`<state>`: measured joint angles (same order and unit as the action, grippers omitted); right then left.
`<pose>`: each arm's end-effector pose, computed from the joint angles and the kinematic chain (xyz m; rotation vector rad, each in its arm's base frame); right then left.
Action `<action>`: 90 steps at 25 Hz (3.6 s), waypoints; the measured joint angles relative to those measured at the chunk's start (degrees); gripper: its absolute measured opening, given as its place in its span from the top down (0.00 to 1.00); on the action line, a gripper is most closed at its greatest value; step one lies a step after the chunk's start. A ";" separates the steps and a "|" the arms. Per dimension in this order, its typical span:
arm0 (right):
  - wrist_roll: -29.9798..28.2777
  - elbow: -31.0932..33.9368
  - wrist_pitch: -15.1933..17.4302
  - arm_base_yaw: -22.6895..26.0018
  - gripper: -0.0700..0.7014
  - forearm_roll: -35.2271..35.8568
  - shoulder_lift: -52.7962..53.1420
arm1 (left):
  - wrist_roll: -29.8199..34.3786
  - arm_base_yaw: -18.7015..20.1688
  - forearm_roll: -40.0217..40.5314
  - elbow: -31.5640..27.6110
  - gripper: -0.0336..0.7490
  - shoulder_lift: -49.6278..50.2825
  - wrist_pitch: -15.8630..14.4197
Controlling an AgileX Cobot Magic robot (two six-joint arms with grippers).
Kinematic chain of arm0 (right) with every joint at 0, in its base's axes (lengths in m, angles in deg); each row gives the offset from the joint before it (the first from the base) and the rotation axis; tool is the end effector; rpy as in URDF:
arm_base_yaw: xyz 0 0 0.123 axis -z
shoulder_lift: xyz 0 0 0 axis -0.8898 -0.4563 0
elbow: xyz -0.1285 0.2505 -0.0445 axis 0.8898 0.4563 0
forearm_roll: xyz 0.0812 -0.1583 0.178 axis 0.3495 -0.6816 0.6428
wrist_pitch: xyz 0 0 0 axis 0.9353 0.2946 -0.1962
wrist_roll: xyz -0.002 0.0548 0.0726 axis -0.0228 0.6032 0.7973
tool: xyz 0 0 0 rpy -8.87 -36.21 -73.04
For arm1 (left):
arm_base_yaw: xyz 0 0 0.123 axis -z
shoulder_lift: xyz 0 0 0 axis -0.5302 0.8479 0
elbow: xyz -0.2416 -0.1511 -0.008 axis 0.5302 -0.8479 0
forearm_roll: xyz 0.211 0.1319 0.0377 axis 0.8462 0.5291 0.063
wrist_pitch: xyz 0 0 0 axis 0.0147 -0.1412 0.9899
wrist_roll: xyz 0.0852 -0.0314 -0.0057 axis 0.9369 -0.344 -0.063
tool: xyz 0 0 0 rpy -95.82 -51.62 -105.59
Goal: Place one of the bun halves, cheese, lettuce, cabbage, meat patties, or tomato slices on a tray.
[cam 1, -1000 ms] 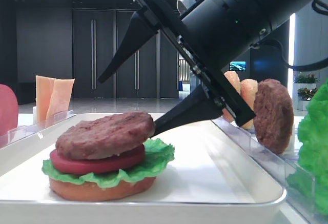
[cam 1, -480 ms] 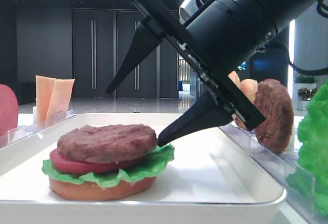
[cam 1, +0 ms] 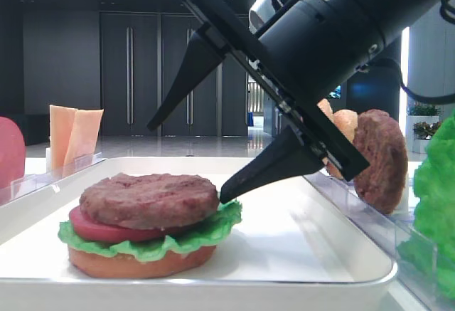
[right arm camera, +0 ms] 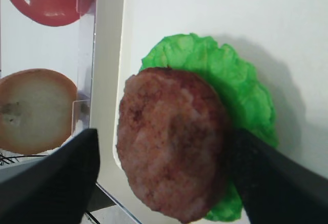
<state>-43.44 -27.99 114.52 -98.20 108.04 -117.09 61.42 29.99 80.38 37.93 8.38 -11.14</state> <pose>0.2372 0.2238 0.1609 -0.0938 2.6406 1.1928 -0.0069 -0.0036 0.2658 0.0085 2.1045 -0.0028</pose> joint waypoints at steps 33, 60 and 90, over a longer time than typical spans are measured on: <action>62.20 -32.81 28.70 0.00 0.25 -73.42 5.96 | 0.00 0.00 0.00 0.00 0.96 0.00 0.01; 55.11 -42.70 39.96 21.84 0.25 -90.63 6.54 | 0.00 0.00 0.00 0.00 0.96 0.00 0.01; 49.14 -19.08 40.17 39.33 0.27 -90.58 28.00 | 0.00 0.00 0.00 0.00 0.96 0.00 0.01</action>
<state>5.69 -47.06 154.68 -58.87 17.46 -89.09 61.42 29.99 80.38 37.93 8.38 -11.13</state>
